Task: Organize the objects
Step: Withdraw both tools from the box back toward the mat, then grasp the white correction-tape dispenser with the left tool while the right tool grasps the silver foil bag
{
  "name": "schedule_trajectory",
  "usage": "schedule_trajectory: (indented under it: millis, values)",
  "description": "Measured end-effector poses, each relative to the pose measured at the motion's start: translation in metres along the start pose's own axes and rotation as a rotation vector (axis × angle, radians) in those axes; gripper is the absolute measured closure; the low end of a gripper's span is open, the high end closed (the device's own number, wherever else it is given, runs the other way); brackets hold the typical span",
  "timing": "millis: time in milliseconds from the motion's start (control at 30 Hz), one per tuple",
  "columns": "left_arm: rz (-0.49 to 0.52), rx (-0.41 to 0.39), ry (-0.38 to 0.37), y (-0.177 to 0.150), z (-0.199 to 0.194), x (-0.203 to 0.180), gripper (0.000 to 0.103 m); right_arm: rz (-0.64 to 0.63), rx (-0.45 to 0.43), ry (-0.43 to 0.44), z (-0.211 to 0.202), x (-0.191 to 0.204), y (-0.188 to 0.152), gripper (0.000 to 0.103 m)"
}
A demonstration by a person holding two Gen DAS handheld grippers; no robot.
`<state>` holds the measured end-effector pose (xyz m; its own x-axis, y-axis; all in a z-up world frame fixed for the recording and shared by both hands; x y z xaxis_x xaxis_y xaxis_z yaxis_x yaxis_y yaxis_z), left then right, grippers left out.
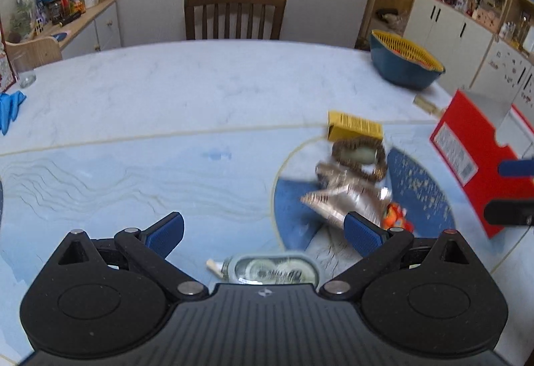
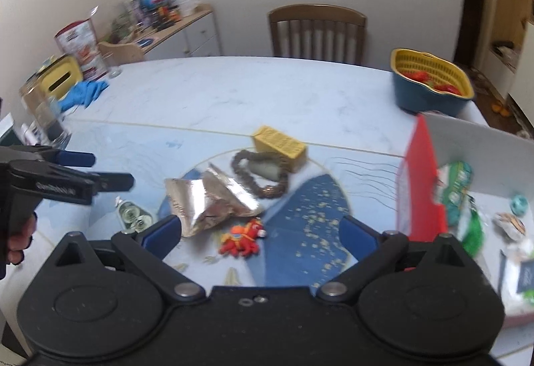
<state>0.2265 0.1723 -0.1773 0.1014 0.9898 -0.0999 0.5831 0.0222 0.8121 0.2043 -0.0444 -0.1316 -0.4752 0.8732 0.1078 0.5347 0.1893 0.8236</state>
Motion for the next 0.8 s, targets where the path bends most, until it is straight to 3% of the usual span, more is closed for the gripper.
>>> schedule_trajectory:
  millis: [267, 500, 800]
  values:
    - [0.073, 0.040, -0.037, -0.035, 0.010, -0.006, 0.000, -0.061, 0.068, 0.053, 0.027, 0.029, -0.009, 0.004]
    - [0.177, 0.038, -0.095, -0.044, 0.017, -0.019, 0.000, -0.058, 0.115, 0.066, 0.052, 0.043, -0.013, 0.005]
    - [0.271, 0.025, -0.097, -0.048, 0.029, -0.020, 0.001, -0.042, 0.147, 0.056, 0.091, 0.055, -0.013, 0.006]
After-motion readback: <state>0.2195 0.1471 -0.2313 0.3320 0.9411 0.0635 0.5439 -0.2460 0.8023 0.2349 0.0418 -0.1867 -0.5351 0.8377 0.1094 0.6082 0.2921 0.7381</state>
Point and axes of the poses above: each gripper's, at about its wrist camera, not at the fingertips, and z roughly the way its jaws point, x to its left, y to its top, the point moved 10 cm from there along z, roughly the way its jaws point, and after that the axes turned 13 degrees about -x, right-handed, at the moved point
